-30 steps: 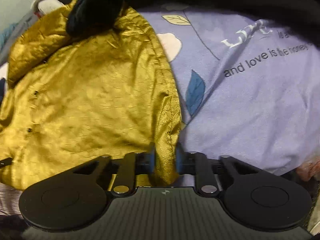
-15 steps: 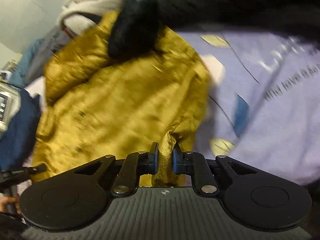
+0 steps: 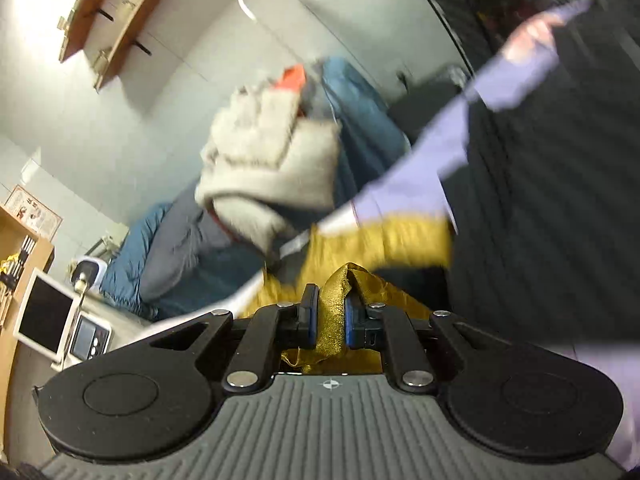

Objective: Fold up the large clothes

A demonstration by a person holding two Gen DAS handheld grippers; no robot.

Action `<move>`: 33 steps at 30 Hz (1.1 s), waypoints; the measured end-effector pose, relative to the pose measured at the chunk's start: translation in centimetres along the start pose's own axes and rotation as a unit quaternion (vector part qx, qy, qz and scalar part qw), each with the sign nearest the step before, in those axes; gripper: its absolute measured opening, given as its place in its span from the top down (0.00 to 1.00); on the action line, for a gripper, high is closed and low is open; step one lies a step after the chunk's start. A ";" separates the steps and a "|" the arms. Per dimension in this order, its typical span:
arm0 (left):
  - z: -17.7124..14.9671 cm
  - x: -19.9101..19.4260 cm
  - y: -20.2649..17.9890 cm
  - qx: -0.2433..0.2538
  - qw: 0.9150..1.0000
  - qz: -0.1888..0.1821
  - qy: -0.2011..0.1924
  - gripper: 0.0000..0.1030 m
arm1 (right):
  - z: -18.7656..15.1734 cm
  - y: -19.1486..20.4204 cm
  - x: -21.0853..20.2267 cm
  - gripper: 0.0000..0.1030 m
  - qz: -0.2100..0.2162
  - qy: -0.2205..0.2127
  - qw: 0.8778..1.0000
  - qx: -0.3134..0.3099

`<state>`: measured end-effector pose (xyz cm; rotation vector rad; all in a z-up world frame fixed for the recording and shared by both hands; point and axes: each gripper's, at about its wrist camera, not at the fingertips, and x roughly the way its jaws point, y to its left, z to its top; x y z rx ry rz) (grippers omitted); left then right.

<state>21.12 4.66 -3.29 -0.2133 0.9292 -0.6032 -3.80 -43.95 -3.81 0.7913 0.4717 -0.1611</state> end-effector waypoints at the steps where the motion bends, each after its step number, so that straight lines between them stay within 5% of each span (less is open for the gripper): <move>1: 1.3 1.1 0.0 -0.004 1.000 0.002 -0.001 0.46 | 1.4 0.2 1.1 0.86 -0.006 -0.003 1.000 -0.008; 10: 5.1 11.3 1.8 -0.053 0.994 0.077 0.057 0.46 | 8.1 -0.2 11.4 0.86 -0.116 0.006 0.992 -0.052; 12: 4.8 12.7 2.6 -0.069 0.991 0.091 0.073 0.37 | 8.1 -0.5 13.3 0.86 -0.141 0.021 0.988 -0.064; 14: 4.4 13.3 3.1 -0.081 0.990 0.091 0.078 0.16 | 7.5 -1.0 14.8 0.85 -0.161 0.030 0.984 -0.067; 16: 4.2 13.2 3.5 -0.094 0.990 0.084 0.069 0.00 | 6.9 -1.7 15.8 0.82 -0.169 0.036 0.984 -0.048; 19: 4.7 12.0 3.5 -0.093 0.992 0.082 0.038 0.00 | 6.6 -2.3 16.8 0.80 -0.174 0.039 0.983 -0.047; 24: 6.6 9.6 4.0 -0.079 0.988 0.128 -0.015 0.00 | 6.6 -2.4 17.4 0.75 -0.179 0.040 0.982 -0.050; 29: 6.2 7.7 4.4 -0.080 0.988 0.130 -0.015 0.00 | 6.7 -2.4 17.1 0.45 -0.161 0.020 0.986 -0.034; 32: 4.3 6.6 3.4 -0.067 0.990 0.121 -0.013 0.00 | 6.6 -1.8 15.9 0.18 -0.197 -0.025 0.980 -0.028; 33: 3.5 6.4 2.7 -0.058 0.991 0.117 -0.012 0.00 | 6.4 -1.3 15.4 0.18 -0.211 -0.043 0.976 -0.035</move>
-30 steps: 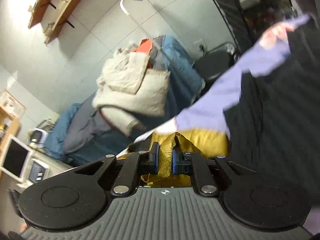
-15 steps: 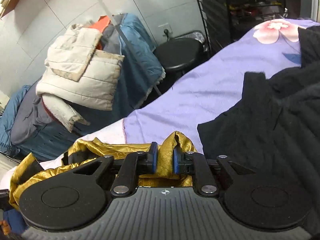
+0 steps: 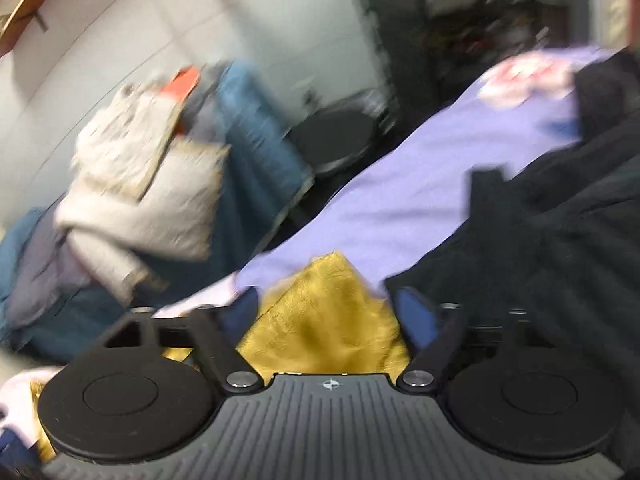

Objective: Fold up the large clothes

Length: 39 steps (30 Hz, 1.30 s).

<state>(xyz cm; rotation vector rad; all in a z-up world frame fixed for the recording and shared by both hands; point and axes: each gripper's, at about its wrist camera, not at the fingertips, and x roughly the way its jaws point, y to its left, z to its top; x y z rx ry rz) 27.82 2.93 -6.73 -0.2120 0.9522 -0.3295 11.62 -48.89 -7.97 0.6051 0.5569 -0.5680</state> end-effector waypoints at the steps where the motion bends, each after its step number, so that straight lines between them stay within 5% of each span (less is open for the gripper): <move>1: -1.1 -0.4 -0.7 0.015 1.000 -0.005 0.000 0.00 | -0.2 0.3 -0.9 0.20 -0.005 -0.015 1.000 -0.008; 4: -4.5 -0.8 -4.2 0.090 0.996 -0.005 0.009 0.00 | -1.6 2.3 -3.3 0.21 0.040 -0.033 0.996 -0.076; 8: -9.7 0.2 -9.5 0.210 0.977 0.026 0.027 0.00 | -6.7 6.4 -5.9 0.10 0.088 -0.008 0.975 -0.202; 14: -13.2 3.6 -12.0 0.253 0.963 0.065 0.072 0.00 | -15.1 9.9 -5.4 0.10 0.086 0.047 0.940 -0.328; 18: -13.2 5.3 -11.2 0.245 0.961 0.078 0.096 0.00 | -16.6 8.9 -3.7 0.10 0.047 0.069 0.940 -0.330; 26: -11.6 6.8 -8.9 0.214 0.967 0.089 0.109 0.00 | -14.4 6.3 -1.2 0.09 0.009 0.077 0.952 -0.297; 35: -9.0 8.7 -3.1 0.085 0.984 0.042 0.150 0.00 | -12.7 3.9 0.6 0.05 -0.014 0.088 0.967 -0.239; 39: -8.7 7.2 -2.5 0.092 0.986 0.037 0.133 0.00 | -12.8 4.6 -0.2 0.05 -0.020 0.083 0.965 -0.248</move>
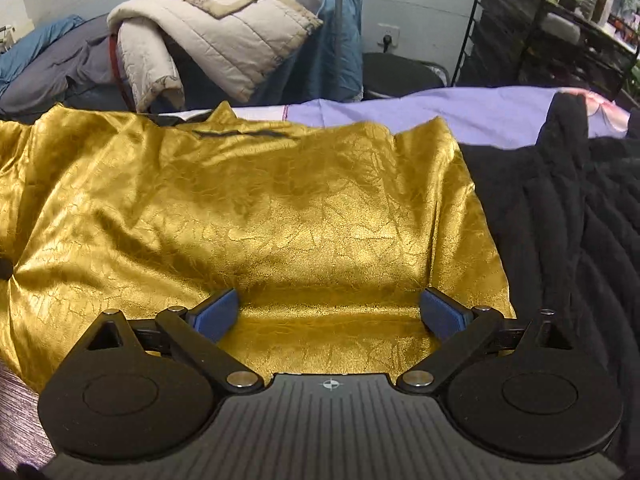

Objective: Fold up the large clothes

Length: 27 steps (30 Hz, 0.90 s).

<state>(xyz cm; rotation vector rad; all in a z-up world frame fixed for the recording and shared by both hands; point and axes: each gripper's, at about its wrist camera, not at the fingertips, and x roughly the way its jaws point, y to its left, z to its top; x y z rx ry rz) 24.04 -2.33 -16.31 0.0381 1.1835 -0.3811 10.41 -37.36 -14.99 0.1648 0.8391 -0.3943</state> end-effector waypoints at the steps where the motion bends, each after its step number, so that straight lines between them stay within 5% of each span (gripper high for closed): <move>1: -0.2 -0.7 0.2 -0.001 1.000 0.001 -0.010 0.00 | -0.1 0.1 -0.6 0.05 0.001 -0.010 1.000 0.001; 7: -3.5 -3.4 4.0 -0.048 0.998 -0.013 -0.026 0.00 | -2.5 -0.9 -4.7 0.04 0.009 -0.041 0.998 0.040; 13: -7.5 -6.0 6.2 -0.053 0.998 0.006 -0.022 0.00 | -6.6 -3.1 -6.8 0.03 0.035 -0.029 0.987 0.157; 22: -10.9 -8.4 5.5 -0.108 0.993 -0.053 -0.023 0.00 | -12.3 -5.2 -7.4 0.03 0.098 0.018 0.945 0.311; 27: -12.6 -7.3 3.6 -0.146 0.982 -0.122 0.006 0.00 | -13.7 -6.4 -7.5 0.03 0.172 0.023 0.900 0.399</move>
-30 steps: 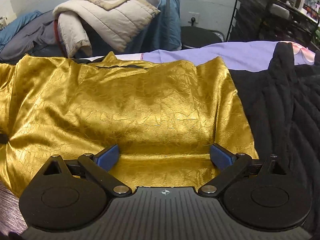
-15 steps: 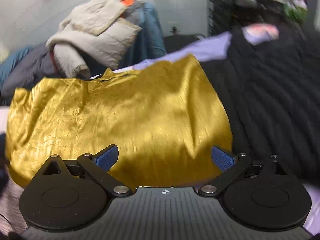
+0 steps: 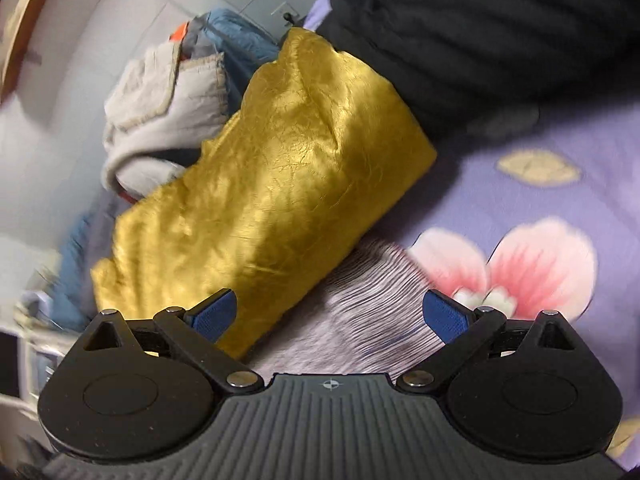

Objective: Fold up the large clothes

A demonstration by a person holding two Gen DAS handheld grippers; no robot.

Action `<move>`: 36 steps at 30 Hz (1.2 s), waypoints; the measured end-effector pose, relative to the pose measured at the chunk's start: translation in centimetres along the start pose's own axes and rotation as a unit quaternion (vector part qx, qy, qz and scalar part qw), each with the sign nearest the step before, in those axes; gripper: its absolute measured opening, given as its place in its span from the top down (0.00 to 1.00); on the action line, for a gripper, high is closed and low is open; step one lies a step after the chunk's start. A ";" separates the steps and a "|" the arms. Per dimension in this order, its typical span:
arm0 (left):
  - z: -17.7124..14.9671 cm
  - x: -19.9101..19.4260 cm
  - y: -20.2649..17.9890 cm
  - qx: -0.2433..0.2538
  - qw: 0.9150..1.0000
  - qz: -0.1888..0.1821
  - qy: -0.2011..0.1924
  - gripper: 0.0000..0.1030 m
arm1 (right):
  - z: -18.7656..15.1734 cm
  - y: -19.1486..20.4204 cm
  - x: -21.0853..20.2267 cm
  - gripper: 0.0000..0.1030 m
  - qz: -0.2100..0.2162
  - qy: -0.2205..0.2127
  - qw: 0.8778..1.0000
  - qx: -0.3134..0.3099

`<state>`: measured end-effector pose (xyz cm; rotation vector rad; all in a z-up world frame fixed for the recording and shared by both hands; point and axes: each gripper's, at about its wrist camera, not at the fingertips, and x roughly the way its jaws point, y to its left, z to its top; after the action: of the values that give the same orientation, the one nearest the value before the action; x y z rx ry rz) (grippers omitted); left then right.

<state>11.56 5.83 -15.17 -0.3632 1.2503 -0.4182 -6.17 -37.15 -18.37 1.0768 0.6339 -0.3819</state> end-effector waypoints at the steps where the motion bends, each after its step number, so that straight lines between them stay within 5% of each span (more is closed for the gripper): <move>1: -0.4 0.4 -0.3 -0.005 1.000 -0.011 0.005 0.00 | 0.0 -0.3 0.1 0.03 0.013 0.006 1.000 0.020; 7: -1.0 3.2 -0.3 -0.070 0.995 -0.073 0.021 0.00 | -0.5 -1.7 1.8 0.03 0.069 0.034 0.990 0.117; 13: -0.2 4.9 -0.1 -0.101 0.991 -0.083 0.017 0.00 | -1.2 -2.8 3.2 0.03 0.076 0.040 0.982 0.171; 32: 5.3 6.0 3.7 -0.132 0.987 -0.088 -0.023 0.00 | 1.5 -4.8 5.7 0.03 0.095 0.024 0.975 0.199; 36: 7.6 7.3 3.8 -0.136 0.986 -0.097 -0.003 0.00 | 2.9 -4.5 6.2 0.03 0.109 0.009 0.974 0.199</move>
<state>21.10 5.80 -20.93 -0.7227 1.2733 -0.4112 -3.17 -41.62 -24.53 1.5206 0.4570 -0.3140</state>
